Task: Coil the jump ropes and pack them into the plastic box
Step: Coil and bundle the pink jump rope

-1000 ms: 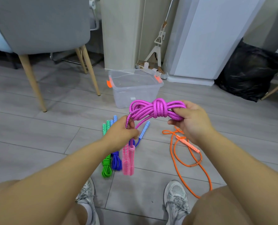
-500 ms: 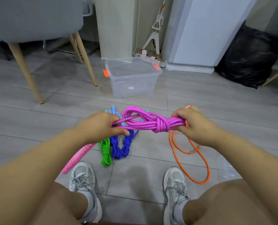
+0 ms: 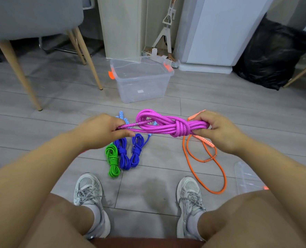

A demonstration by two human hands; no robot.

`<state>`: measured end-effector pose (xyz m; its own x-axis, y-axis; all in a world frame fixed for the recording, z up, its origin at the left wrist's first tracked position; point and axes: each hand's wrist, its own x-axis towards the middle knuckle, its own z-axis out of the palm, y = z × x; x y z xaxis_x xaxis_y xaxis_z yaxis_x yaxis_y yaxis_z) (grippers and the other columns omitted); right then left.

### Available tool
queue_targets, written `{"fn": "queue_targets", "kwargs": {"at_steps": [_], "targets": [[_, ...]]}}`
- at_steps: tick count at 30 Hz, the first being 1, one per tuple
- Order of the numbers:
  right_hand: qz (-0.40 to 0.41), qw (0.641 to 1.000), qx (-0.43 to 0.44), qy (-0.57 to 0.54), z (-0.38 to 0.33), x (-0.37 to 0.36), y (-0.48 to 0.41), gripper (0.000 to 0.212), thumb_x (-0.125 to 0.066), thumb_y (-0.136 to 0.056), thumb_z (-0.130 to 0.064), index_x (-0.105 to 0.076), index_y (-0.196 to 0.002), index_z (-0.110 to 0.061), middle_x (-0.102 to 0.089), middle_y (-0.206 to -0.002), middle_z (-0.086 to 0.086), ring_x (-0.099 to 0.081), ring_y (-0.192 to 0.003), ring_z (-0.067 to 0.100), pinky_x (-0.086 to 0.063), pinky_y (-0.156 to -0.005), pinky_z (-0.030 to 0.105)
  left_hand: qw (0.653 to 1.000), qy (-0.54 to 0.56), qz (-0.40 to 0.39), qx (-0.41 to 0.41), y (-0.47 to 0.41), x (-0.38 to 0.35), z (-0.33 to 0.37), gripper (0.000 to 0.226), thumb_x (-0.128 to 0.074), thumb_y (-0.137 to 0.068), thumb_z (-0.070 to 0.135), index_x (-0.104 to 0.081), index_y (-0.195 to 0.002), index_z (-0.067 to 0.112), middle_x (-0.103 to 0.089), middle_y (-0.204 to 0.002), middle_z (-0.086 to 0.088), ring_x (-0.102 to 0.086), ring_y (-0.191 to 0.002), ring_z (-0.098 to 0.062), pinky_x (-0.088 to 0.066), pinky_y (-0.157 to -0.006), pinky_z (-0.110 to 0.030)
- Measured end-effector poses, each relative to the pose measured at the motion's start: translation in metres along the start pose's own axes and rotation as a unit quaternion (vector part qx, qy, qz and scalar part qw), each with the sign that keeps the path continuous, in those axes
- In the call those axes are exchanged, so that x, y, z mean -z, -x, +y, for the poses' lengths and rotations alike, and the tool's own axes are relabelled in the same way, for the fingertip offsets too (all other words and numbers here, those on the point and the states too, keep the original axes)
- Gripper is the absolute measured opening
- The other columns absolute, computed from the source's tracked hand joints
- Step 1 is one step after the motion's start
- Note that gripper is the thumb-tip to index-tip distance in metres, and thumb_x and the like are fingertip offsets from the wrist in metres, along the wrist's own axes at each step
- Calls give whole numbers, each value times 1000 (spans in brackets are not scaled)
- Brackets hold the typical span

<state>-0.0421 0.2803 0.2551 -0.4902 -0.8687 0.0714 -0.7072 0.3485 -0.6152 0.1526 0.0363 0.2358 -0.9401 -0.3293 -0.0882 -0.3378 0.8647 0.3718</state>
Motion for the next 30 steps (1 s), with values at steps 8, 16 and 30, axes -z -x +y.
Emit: {"fn": "queue_targets", "kwargs": {"at_steps": [8,16,30], "targets": [[5,1000,-21,-22,1,-2,-1,11,-67,-82,-11,-64,-92,-7,-60,-93,12,-53,-90,27,-40,-80,31,1000,-21,-10,20,-1,0,2,69,-30,-63,76,-58,-76,14,-45,-55,0,-44,-55,-14,-39,-57,-32],[27,997,-58,-40,3,-8,-4,15,-68,-80,-12,-65,-95,-10,-59,-99,13,-54,-94,28,-43,-87,42,996,-76,-41,22,0,-13,8,48,-39,-86,64,-53,-78,19,-48,-64,2,-45,-60,-8,-32,-53,-27],[87,994,-3,62,-4,1,-3,12,-59,-83,-5,-59,-82,-16,-56,-80,0,-51,-81,23,-41,-71,37,1000,-31,-4,5,1,-3,6,65,-29,-77,73,-52,-73,13,-43,-54,-2,-42,-53,-16,-34,-54,-32]]}}
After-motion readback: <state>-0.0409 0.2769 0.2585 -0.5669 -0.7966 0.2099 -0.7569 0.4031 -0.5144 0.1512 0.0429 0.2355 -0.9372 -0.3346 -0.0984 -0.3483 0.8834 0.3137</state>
